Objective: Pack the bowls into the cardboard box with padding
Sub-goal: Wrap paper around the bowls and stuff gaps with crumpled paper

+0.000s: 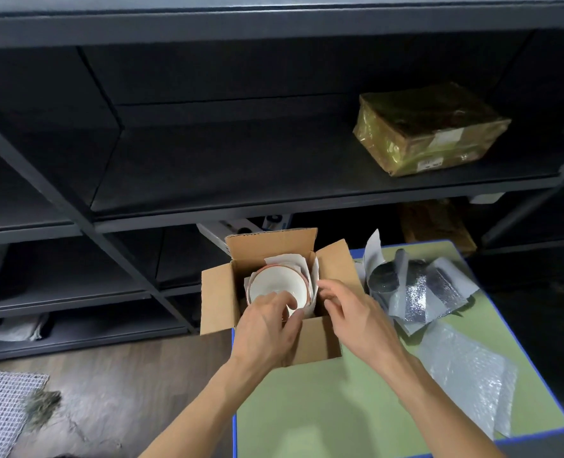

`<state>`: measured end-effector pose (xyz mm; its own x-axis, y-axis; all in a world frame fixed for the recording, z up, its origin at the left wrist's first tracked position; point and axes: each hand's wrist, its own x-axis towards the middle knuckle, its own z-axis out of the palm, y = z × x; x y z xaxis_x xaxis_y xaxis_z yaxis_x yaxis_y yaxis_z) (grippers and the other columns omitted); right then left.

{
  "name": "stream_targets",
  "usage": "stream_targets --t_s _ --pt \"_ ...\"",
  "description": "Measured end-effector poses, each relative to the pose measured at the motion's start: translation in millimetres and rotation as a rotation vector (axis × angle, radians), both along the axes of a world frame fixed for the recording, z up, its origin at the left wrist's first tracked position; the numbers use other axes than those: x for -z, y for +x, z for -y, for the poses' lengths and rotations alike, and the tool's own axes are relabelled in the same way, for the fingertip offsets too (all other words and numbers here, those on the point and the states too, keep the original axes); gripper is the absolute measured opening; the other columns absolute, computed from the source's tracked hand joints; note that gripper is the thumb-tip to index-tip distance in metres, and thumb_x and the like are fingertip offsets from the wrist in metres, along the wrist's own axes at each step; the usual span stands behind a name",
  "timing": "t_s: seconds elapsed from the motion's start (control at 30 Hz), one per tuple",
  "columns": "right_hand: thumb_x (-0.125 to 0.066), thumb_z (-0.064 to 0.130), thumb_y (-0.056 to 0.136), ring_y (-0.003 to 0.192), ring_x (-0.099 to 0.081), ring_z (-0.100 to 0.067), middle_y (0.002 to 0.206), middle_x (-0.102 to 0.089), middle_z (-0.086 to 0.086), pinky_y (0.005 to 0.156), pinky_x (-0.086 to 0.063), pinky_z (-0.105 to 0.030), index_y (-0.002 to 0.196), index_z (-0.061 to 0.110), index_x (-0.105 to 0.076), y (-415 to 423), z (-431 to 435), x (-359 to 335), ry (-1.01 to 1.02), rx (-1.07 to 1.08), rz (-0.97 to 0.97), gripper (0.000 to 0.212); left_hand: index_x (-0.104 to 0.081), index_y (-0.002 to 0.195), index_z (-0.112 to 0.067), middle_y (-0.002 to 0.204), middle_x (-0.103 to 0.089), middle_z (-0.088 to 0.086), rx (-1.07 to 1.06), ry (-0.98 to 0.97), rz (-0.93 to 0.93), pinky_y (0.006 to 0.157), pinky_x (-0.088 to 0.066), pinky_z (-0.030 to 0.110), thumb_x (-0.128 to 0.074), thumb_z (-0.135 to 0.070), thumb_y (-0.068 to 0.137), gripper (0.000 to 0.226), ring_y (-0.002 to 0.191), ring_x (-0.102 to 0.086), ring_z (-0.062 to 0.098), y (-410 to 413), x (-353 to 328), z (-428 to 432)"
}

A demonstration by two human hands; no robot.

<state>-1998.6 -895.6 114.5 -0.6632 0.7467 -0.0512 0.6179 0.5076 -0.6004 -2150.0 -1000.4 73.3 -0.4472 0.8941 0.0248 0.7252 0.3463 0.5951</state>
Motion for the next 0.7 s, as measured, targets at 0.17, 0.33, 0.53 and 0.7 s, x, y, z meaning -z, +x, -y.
stream_targets --t_s 0.17,0.33,0.53,0.7 --pt "-0.054 0.021 0.1 0.093 -0.066 -0.006 0.099 -0.071 0.019 0.081 -0.051 -0.029 0.109 0.031 -0.067 25 -11 0 -0.007 -0.042 -0.06 0.019 -0.057 0.081 -0.024 0.074 -0.056 -0.01 -0.051 0.106 -0.014 0.067 -0.046 0.035 -0.05 -0.042 0.093 0.022 0.076 -0.049 0.01 22 -16 6" --pt "-0.055 0.025 0.098 0.085 -0.064 -0.003 0.097 -0.067 0.022 0.076 -0.052 -0.033 0.106 0.036 -0.063 59 -14 5 -0.003 -0.139 -0.03 0.016 -0.055 0.079 -0.026 0.073 -0.054 -0.011 0.108 0.134 -0.012 0.063 -0.044 0.038 -0.052 -0.037 0.096 0.02 0.07 -0.049 0.011 67 -23 4" --pt "-0.054 0.026 0.1 0.101 -0.062 -0.01 0.106 -0.068 0.016 0.084 -0.05 -0.031 0.111 0.03 -0.066 121 -30 30 -0.013 -0.12 0.146 0.016 -0.058 0.085 -0.025 0.077 -0.058 -0.009 0.23 0.034 0.055 0.065 -0.047 0.038 -0.046 -0.038 0.097 0.022 0.071 -0.053 0.01 126 -5 -1" --pt "-0.05 0.027 0.101 0.116 -0.057 -0.012 0.119 -0.065 0.011 0.093 -0.048 -0.032 0.122 0.028 -0.063 183 -42 53 -0.082 -0.028 0.3 0.025 -0.063 0.104 -0.029 0.094 -0.065 -0.011 0.322 -0.098 0.053 0.076 -0.05 0.037 -0.041 -0.043 0.096 0.027 0.086 -0.059 0.01 162 20 -21"
